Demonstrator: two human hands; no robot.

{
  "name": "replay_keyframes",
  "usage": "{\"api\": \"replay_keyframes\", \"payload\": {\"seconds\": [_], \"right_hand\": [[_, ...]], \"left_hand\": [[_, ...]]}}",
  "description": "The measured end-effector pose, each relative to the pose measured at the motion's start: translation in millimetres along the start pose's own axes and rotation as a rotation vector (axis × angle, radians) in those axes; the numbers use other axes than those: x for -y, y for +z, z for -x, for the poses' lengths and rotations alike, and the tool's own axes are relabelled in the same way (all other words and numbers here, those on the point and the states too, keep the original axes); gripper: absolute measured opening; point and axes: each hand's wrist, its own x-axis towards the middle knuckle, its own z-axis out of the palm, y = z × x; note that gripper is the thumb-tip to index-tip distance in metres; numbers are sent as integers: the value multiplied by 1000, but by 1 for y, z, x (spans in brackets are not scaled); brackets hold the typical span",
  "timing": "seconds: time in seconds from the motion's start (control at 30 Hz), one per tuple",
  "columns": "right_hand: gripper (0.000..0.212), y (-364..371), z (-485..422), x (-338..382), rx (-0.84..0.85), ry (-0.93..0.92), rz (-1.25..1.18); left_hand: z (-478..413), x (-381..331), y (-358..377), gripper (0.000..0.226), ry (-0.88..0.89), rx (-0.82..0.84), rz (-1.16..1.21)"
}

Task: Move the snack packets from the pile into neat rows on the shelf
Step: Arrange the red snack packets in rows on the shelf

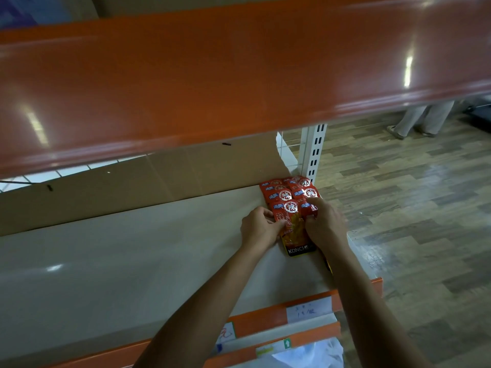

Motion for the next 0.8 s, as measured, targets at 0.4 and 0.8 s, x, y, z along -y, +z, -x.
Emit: {"api": "replay_keyframes", "payload": {"seconds": [0.4, 0.8], "right_hand": [[44, 24, 7, 17, 29, -127, 45], [47, 101, 68, 94, 174, -414, 108]], "left_hand": [[12, 4, -20, 29, 71, -74, -213], [39, 70, -119, 34, 122, -260, -387]]}}
